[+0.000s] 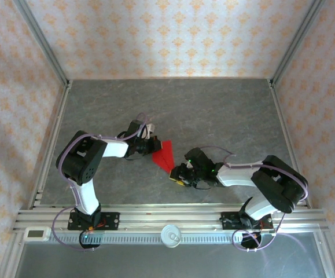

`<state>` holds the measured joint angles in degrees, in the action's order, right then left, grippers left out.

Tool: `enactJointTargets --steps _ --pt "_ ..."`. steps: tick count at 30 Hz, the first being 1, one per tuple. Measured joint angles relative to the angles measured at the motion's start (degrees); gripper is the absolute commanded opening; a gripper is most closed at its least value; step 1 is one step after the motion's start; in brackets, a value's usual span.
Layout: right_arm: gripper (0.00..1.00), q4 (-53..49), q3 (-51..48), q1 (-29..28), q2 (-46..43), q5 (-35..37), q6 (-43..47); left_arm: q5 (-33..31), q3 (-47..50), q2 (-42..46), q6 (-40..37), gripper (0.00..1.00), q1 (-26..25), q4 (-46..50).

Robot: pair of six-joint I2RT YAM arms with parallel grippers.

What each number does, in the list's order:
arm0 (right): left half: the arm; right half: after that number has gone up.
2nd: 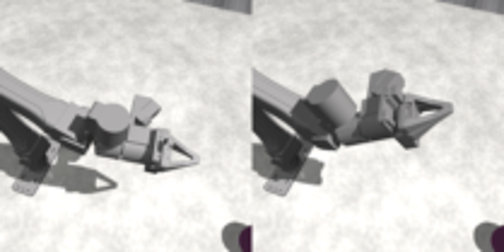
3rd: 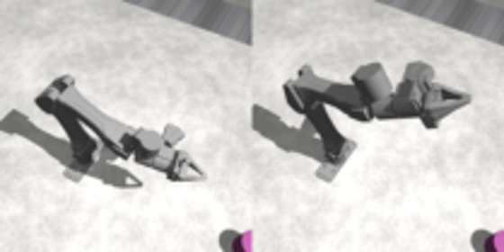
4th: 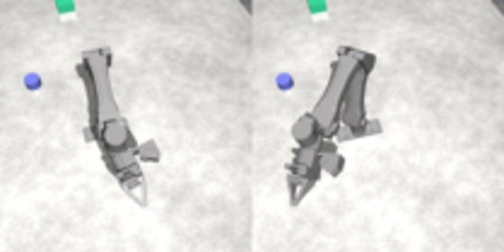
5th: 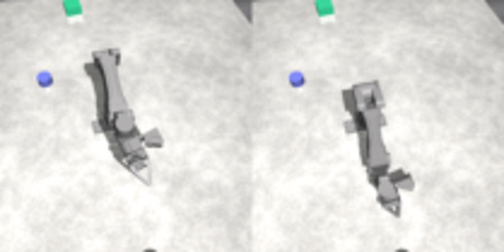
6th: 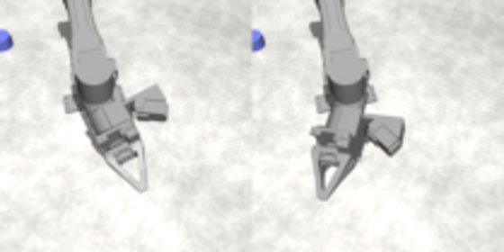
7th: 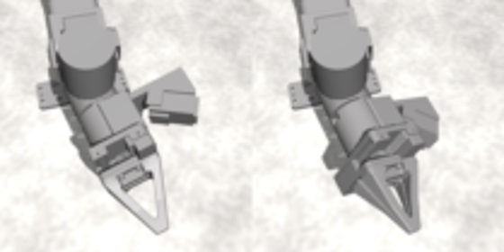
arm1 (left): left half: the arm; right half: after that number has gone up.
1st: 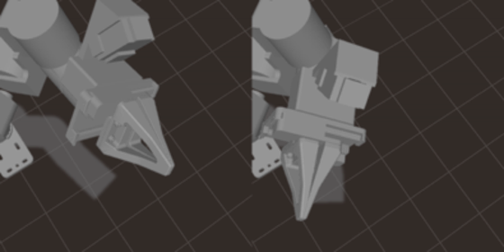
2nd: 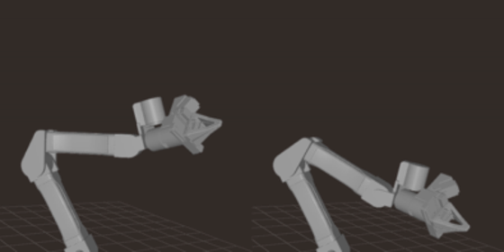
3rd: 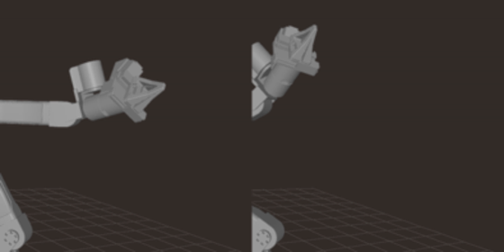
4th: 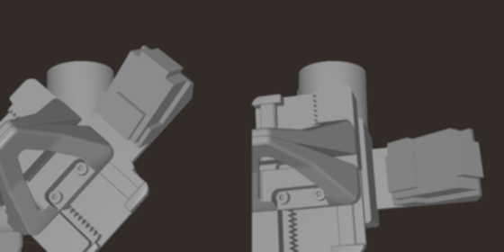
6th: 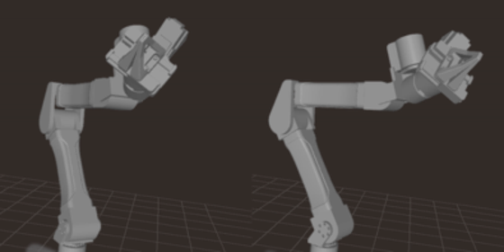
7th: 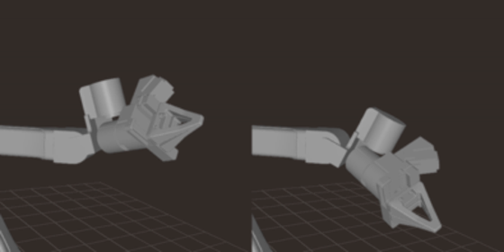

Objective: Fold a paper plane with a square sheet of paper (pick it up from the middle)

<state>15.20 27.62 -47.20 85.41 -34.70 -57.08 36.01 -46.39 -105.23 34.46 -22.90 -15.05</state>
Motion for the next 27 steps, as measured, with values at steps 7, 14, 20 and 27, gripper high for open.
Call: enactJointTargets --steps 7,14,20,27 --pt "0.36 2.99 0.00 0.00 0.37 2.45 -3.21 0.00 0.04 0.04 0.00 0.05 0.00 -0.07" --pt "0.37 4.20 -0.02 0.00 0.37 3.65 -3.82 -0.02 0.04 0.09 0.00 0.05 0.00 -0.04" --pt "0.38 4.35 -1.68 0.00 0.24 2.29 -3.54 -0.04 0.04 0.09 -0.02 0.05 0.00 -0.02" --pt "0.43 3.87 -2.54 0.04 -1.31 1.29 -3.34 -0.04 -0.07 0.09 -0.02 0.05 0.00 0.15"
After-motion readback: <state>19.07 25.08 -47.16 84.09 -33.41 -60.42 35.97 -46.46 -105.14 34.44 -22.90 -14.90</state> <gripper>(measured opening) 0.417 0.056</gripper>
